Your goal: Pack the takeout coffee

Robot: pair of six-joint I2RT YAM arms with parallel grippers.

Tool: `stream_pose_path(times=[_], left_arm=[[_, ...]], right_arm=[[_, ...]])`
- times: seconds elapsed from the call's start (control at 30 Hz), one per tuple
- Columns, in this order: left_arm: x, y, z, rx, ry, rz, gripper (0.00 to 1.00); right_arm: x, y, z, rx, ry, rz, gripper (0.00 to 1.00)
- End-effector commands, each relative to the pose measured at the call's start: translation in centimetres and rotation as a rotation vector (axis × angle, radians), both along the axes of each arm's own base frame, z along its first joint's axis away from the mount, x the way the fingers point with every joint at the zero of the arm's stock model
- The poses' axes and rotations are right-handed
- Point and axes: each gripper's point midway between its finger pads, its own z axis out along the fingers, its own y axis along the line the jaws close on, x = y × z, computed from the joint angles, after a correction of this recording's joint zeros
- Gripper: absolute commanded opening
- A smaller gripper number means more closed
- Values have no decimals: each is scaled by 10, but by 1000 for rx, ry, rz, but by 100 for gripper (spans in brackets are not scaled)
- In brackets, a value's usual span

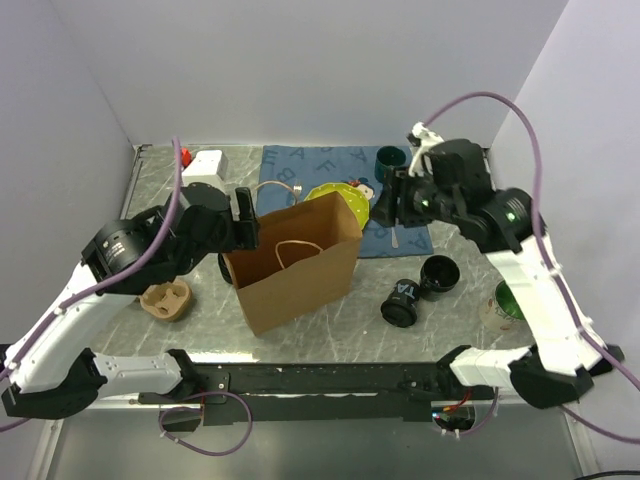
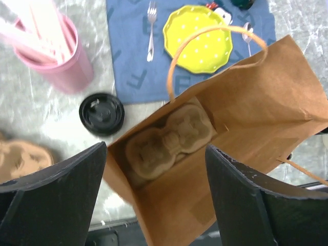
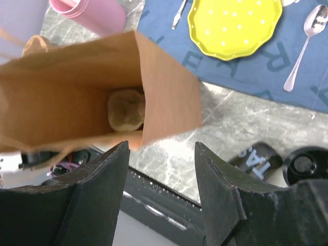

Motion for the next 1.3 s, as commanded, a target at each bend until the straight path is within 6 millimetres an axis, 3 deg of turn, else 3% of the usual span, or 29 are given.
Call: stream_pose_path(times=[0.0, 0.1, 0.2, 0.33, 0.57, 0.63, 0.87, 0.97, 1.13, 1.23, 1.27], left_arm=[[-19, 20, -2, -69, 100, 116, 81], [-33, 21, 2, -207, 133, 135, 78], [-48, 28, -10, -295, 181, 166, 72], [-59, 31, -52, -265, 270, 194, 73], [-41, 28, -64, -209, 264, 279, 77], [-32, 26, -66, -173, 257, 302, 77], [-13, 27, -64, -143, 256, 357, 68], [-10, 34, -66, -127, 255, 372, 66], [-9, 47, -60, -110, 225, 378, 59], [-9, 49, -51, -87, 201, 345, 62], [-10, 48, -49, -75, 198, 314, 68]], right_arm=[[21, 9, 23, 29, -76, 2, 61], [20, 6, 16, 10, -74, -5, 61], [13, -1, 6, -9, -72, -9, 61], [3, -6, -4, -10, -61, -9, 61], [-9, -16, -13, -26, -47, -19, 61], [-13, -18, -26, -48, -18, -12, 61], [-25, -51, -54, -161, -9, -94, 61], [-30, -58, -72, -212, 13, -88, 60], [-37, -67, -123, -346, 125, -64, 59], [-38, -69, -145, -411, 192, -52, 59], [-39, -70, -152, -428, 218, -44, 60]])
